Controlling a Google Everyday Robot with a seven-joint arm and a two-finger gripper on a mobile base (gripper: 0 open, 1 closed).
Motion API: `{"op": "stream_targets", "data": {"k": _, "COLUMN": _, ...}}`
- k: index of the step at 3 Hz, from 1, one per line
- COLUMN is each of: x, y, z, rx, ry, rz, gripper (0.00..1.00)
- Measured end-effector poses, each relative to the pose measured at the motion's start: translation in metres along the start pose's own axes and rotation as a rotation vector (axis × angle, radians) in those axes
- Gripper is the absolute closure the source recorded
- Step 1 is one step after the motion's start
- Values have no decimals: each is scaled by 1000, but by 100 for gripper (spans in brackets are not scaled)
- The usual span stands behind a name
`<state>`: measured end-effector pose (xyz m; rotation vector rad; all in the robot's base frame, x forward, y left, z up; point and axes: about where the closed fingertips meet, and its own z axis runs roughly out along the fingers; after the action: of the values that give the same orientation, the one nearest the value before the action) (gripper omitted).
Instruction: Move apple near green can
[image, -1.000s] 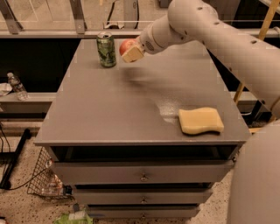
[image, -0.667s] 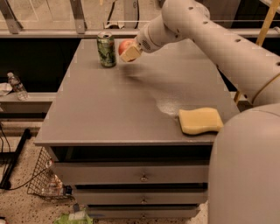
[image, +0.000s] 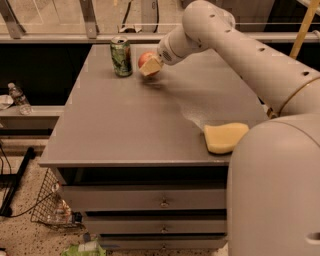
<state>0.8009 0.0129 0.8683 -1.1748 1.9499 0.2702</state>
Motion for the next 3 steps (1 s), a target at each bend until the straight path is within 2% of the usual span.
{"op": "stream_targets", "data": {"k": 1, "x": 5, "y": 3, "z": 10, "rx": -27, "ry": 15, "rz": 14, "gripper": 84}}
{"op": "stream_targets", "data": {"k": 3, "x": 6, "y": 6, "z": 15, "rx": -34, "ry": 18, "rz": 14, "gripper": 38}}
